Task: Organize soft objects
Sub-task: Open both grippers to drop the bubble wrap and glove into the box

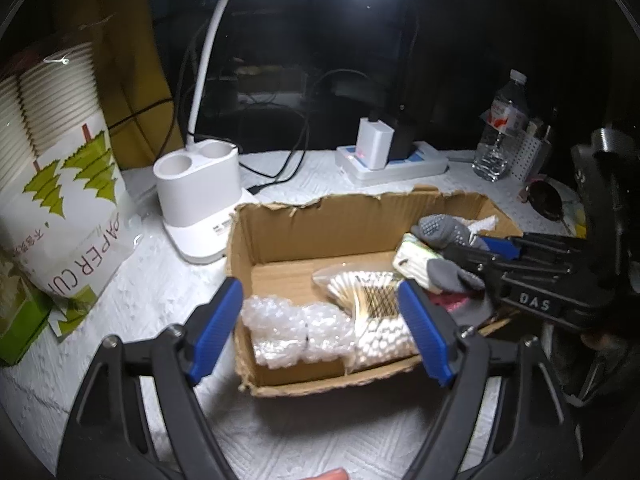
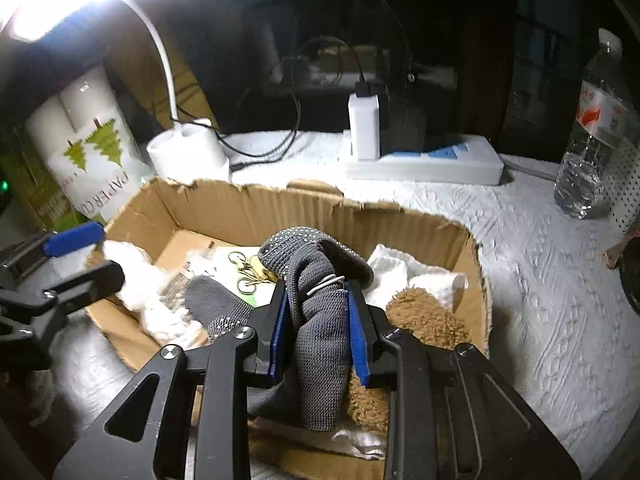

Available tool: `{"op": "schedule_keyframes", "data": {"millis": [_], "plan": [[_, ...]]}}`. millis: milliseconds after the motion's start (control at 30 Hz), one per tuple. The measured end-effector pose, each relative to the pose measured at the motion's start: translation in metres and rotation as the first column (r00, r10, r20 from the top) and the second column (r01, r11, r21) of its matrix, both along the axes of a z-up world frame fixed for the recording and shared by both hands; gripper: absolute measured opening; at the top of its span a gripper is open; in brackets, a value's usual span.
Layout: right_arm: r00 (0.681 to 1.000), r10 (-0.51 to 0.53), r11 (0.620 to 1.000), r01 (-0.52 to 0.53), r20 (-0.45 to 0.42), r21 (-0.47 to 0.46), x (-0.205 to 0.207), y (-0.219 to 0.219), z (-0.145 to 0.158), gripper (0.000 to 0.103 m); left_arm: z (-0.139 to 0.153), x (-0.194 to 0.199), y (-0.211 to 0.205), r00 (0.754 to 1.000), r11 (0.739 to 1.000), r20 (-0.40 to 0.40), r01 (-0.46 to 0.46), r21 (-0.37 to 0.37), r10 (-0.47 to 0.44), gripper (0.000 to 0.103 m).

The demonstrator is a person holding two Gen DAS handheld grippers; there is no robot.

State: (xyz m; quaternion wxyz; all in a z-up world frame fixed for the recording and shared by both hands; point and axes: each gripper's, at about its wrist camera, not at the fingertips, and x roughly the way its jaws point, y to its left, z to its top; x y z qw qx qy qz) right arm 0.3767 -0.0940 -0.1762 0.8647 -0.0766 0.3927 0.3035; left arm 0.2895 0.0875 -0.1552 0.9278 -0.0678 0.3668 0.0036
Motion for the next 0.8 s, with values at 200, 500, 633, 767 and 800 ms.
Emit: {"op": "schedule_keyframes", "data": {"millis": [200,500,633,767,800], "plan": [[1.0,-0.01,1.0,0.01,0.001,-0.006,-0.002,0.0,0.002,0.031,-0.001,-0.002,-0.002,1.0,1.0,-0.004,0.004,-0.016,-0.004,0.081],[0.998,-0.039,0.999,0.039,0.038,0.015,-0.014,-0.013,0.02,0.052,0.01,-0.013,-0.007,1.0,1.0,0.021,0.005,-0.022,-0.005,0.081],[0.997,-0.053,0.998,0.052,0.058,0.022,-0.023,-0.019,0.028,0.053,0.016,-0.021,-0.011,0.999,1.0,0.033,0.009,-0.02,-0.008,0.081],[0.996,-0.053,0.998,0.052,0.074,0.02,-0.034,-0.024,0.035,0.053,0.023,-0.03,-0.016,0.999,1.0,0.049,0.016,-0.02,-0.015,0.081],[0.995,-0.053,0.998,0.052,0.079,0.02,-0.037,-0.025,0.037,0.053,0.024,-0.032,-0.017,0.998,1.0,0.053,0.017,-0.02,-0.016,0.081]]}}
